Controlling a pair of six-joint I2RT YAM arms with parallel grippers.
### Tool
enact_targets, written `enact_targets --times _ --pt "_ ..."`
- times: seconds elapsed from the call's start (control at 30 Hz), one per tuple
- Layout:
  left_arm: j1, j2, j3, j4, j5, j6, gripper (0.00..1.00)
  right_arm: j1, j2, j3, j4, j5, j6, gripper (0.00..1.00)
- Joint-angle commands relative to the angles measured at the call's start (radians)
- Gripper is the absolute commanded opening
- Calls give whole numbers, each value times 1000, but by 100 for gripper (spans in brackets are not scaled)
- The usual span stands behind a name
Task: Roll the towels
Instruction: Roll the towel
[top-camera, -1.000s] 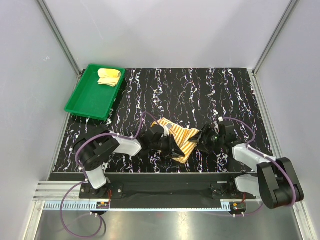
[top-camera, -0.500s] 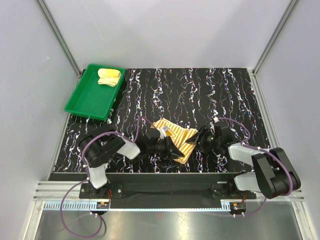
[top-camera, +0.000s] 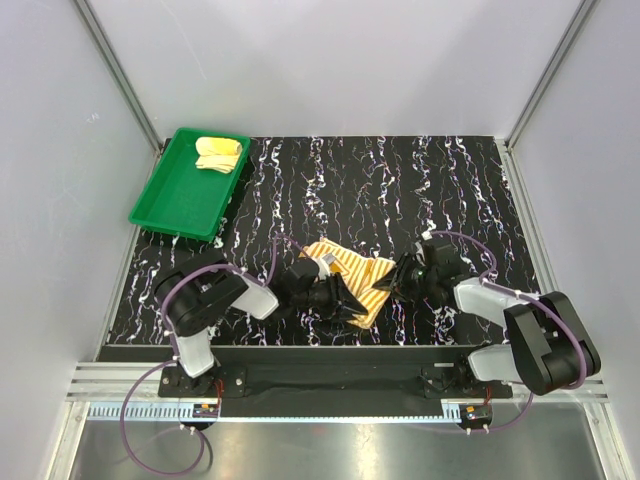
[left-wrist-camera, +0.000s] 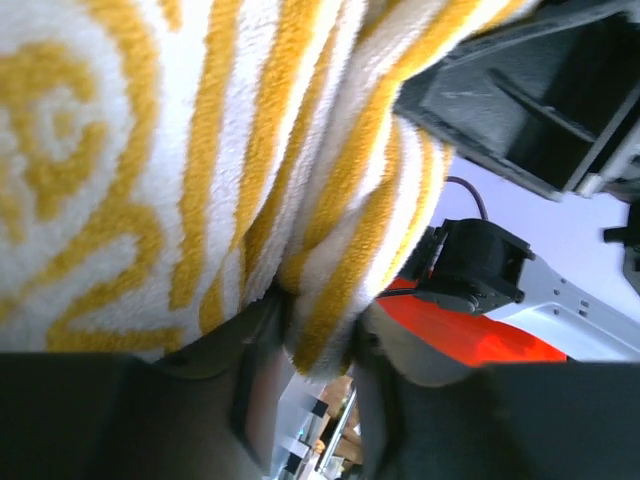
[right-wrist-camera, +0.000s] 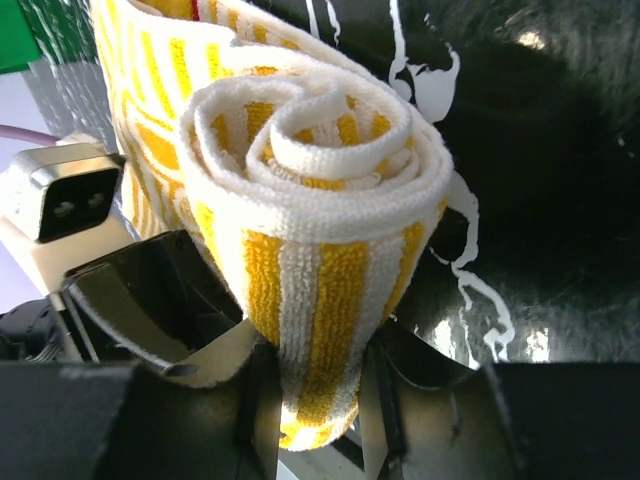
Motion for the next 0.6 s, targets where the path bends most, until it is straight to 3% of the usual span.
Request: enact_targets --times 0.0,0.13,0.3,0.43,0.57 --pt "3 -89 30 -178 -27 105 38 10 -25 88 -169 52 -78 36" --pt "3 -195 71 -420 -98 239 47 10 -17 182 -326 81 -148 36" --pt "-1 -288 168 -691 -225 389 52 26 20 257 -438 107 -203 35" --pt "-37 -370 271 -948 -435 539 54 52 55 322 -512 140 -242 35" --pt "-165 -413 369 -1053 -651 668 61 73 101 354 -558 147 -260 35"
